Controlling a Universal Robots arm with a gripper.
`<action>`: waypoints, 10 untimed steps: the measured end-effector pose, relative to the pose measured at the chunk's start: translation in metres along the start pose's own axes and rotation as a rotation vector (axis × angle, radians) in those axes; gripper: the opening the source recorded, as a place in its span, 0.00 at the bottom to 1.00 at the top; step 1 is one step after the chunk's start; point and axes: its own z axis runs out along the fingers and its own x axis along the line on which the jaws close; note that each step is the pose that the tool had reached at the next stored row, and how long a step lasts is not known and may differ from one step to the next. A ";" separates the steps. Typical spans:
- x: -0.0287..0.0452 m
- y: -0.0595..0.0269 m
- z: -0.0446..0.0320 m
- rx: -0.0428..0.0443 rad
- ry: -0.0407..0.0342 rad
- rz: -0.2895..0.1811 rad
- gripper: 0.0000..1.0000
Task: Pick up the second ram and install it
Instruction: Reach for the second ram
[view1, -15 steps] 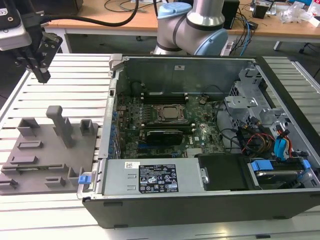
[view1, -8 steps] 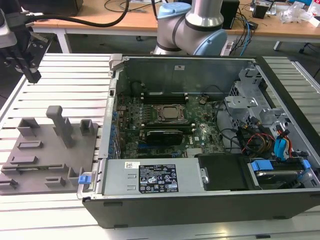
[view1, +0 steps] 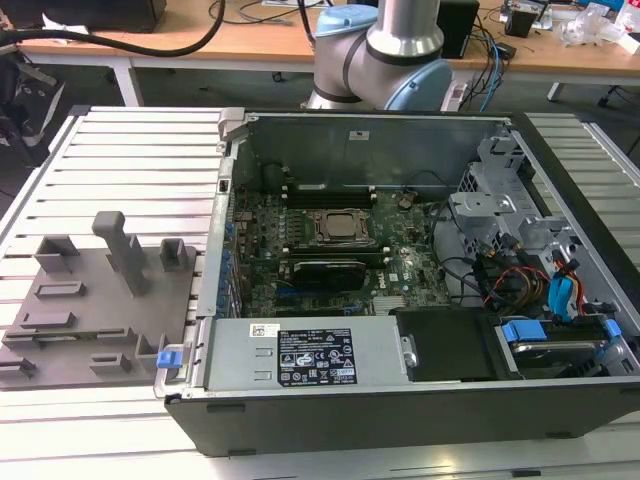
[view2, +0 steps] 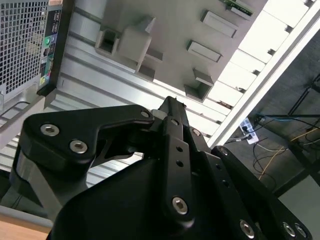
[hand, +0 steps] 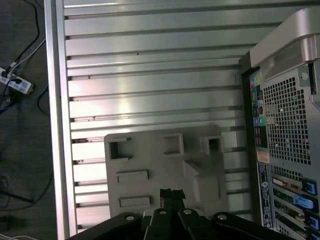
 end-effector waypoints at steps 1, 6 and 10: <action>0.0017 -0.0001 0.0000 0.0000 0.0000 0.000 0.11; 0.0158 -0.0012 -0.0001 0.0000 0.0000 0.000 0.11; 0.0263 -0.0020 -0.0002 0.0000 -0.0001 0.000 0.11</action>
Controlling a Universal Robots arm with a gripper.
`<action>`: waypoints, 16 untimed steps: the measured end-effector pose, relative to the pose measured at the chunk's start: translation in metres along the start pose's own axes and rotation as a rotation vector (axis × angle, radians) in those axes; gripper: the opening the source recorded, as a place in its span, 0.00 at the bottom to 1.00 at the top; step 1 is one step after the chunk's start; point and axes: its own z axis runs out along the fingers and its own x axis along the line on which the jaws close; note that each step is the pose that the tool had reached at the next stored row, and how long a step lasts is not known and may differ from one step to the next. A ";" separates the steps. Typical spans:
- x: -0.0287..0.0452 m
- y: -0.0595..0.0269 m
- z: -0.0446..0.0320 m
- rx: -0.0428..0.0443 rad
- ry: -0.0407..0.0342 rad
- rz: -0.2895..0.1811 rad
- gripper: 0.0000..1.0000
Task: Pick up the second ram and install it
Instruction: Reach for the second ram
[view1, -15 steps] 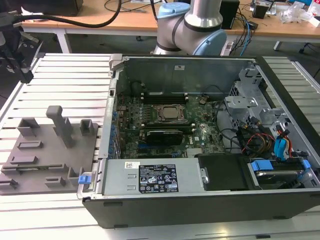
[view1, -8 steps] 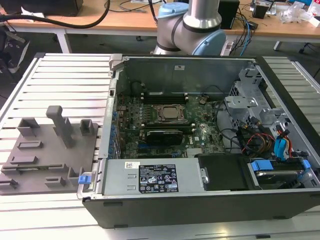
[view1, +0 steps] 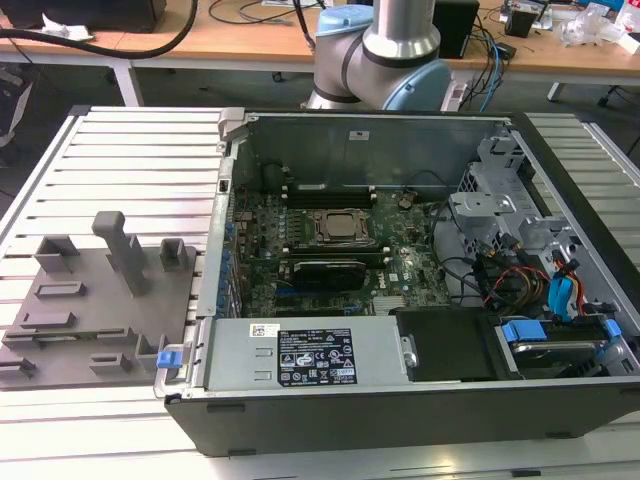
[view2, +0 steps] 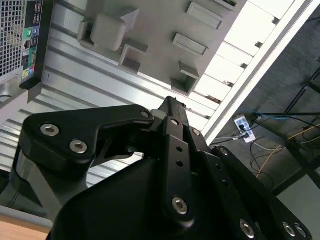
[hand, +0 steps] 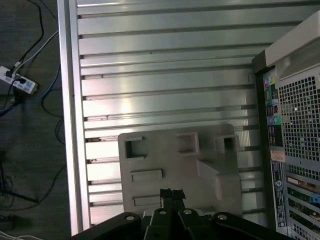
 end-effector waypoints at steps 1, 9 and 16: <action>0.0018 -0.0003 0.0000 0.0000 0.0000 0.000 0.11; 0.0052 -0.0119 -0.0006 0.0000 0.0000 0.000 0.11; 0.0123 -0.0175 -0.0007 0.0000 0.0000 0.000 0.11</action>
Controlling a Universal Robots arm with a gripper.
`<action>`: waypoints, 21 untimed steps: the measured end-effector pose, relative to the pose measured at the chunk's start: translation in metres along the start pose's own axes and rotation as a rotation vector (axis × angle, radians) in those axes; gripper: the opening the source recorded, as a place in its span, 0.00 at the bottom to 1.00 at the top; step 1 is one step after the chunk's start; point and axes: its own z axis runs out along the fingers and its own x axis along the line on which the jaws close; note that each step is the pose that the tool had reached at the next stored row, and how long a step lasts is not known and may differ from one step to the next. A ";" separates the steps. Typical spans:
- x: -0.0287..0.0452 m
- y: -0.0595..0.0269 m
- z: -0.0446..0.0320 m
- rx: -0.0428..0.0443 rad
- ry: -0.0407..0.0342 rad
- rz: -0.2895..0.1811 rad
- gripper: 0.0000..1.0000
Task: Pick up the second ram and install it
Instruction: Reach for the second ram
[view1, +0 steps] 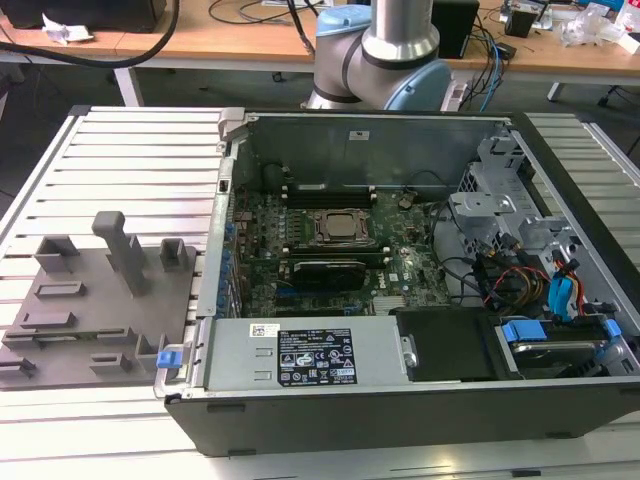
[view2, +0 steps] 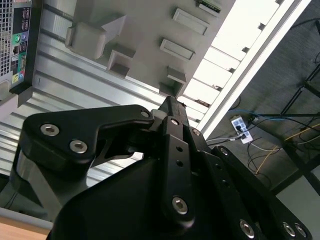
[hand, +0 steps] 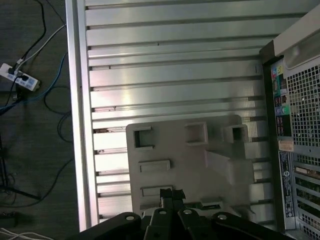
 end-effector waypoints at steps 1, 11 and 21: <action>0.0016 -0.0007 0.0001 0.0000 -0.0001 0.000 0.11; 0.0104 -0.0106 0.0001 0.0000 0.0000 0.000 0.11; -0.0326 -0.0447 0.0044 0.0009 0.0150 0.001 0.11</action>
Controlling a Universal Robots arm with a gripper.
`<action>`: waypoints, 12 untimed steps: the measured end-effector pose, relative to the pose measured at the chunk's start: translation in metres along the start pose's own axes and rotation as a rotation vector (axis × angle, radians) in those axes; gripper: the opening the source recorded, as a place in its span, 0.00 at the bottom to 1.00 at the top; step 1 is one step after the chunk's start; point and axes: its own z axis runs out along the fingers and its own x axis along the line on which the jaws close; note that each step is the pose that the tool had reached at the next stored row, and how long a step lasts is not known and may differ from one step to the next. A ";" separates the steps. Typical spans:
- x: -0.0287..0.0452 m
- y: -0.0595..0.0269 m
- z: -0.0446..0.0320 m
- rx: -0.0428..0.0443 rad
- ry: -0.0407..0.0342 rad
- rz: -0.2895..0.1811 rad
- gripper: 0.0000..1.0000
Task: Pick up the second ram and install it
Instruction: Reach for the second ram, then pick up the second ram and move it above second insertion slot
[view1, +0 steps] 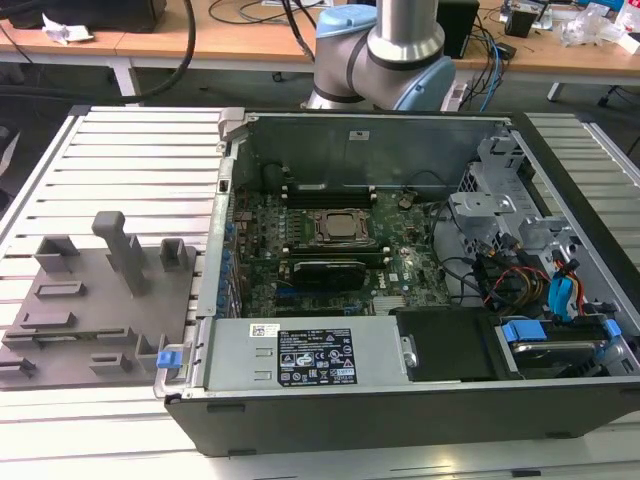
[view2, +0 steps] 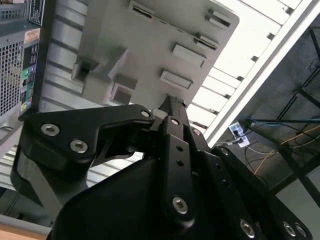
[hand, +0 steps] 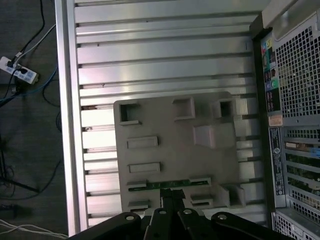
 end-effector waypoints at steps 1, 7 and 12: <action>-0.0044 -0.0029 0.0005 0.0002 0.0020 0.000 0.11; -0.0079 -0.0069 0.0008 0.0005 0.0034 0.000 0.11; -0.0079 -0.0070 0.0008 0.0004 0.0034 0.000 0.11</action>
